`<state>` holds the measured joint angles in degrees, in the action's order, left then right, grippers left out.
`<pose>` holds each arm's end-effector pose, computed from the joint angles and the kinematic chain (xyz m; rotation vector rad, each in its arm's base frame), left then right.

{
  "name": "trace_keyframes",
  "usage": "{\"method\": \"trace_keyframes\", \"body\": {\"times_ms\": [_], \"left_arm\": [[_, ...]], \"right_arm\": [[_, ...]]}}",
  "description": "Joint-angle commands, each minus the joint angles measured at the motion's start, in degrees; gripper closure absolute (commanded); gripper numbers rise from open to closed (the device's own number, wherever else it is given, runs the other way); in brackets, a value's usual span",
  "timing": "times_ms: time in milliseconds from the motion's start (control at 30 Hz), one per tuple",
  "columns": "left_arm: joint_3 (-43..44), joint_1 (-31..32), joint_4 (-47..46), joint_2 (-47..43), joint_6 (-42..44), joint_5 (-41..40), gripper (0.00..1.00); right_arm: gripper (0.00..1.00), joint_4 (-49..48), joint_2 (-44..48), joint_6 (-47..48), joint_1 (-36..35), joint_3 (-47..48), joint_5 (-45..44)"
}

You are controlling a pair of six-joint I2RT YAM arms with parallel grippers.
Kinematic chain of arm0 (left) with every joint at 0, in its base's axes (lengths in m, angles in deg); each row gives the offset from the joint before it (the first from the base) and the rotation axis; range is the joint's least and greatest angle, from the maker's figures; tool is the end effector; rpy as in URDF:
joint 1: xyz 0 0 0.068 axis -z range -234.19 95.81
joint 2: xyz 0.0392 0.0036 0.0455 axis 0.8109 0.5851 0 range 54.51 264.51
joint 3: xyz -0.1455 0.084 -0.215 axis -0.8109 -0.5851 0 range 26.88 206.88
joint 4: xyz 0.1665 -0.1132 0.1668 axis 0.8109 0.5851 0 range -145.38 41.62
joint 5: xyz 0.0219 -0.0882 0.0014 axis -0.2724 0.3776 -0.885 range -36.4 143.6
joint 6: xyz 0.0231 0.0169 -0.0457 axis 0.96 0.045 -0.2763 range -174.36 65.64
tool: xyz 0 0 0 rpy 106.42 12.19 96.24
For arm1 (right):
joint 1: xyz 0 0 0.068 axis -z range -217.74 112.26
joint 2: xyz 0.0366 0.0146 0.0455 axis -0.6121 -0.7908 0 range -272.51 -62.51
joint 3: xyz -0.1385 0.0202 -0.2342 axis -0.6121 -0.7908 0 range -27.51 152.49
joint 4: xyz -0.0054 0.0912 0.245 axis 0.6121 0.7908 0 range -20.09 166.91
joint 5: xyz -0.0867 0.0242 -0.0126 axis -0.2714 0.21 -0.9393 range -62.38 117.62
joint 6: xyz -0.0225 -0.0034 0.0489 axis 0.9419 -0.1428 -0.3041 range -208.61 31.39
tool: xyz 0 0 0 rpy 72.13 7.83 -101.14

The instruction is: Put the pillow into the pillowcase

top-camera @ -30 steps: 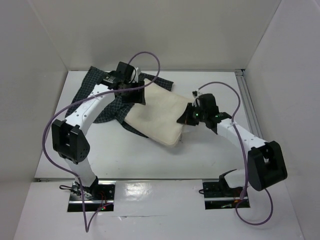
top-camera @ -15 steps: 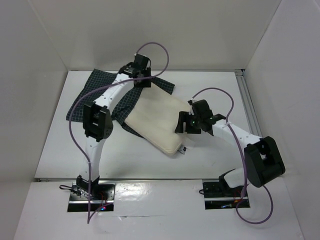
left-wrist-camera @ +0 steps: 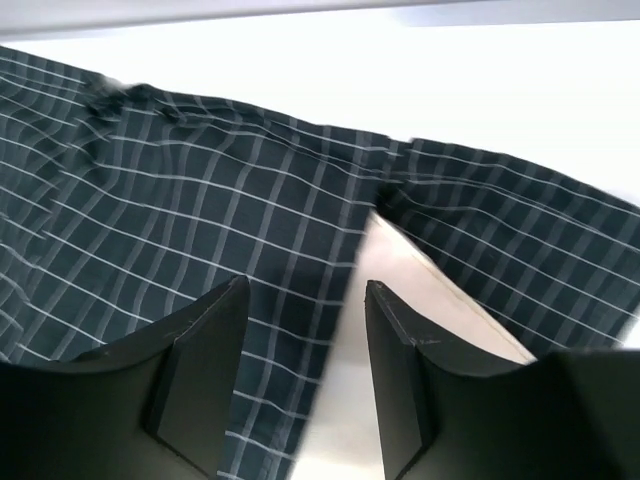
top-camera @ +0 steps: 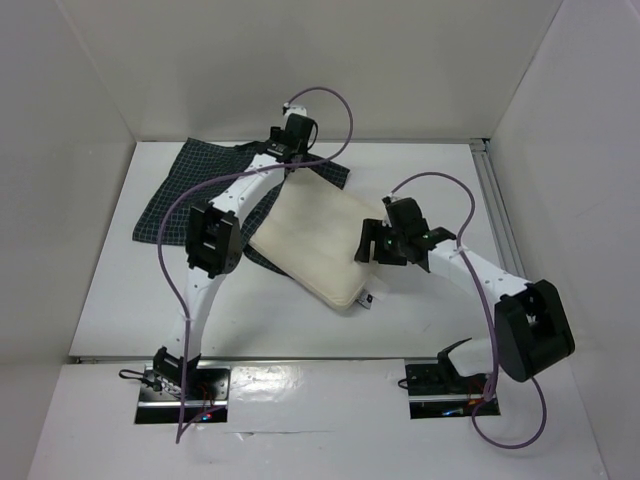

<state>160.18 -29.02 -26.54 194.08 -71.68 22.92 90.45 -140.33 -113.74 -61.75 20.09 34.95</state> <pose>0.5115 -0.2203 0.2575 -0.1525 2.0856 0.1397 0.2496 0.1162 0.2154 -0.0328 2.5212 0.5204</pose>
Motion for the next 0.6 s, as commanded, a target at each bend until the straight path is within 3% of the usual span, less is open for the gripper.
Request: {"method": "trace_keyframes", "body": {"times_ms": [0,200,567], "left_arm": [[0.74,-0.3,-2.56,2.89,5.01,-4.47,0.38],[0.92,0.85,-2.56,3.96,9.06,-3.34,0.38],[-3.91,0.85,-0.81,-0.34,3.98,-0.89,0.4]], "right_arm": [[0.22,-2.16,2.06,-2.99,1.33,2.15,-4.87],[0.22,-6.03,-2.77,-8.53,8.01,1.54,-0.83],[0.22,-5.51,-1.1,-8.0,11.88,0.22,0.66]]}}
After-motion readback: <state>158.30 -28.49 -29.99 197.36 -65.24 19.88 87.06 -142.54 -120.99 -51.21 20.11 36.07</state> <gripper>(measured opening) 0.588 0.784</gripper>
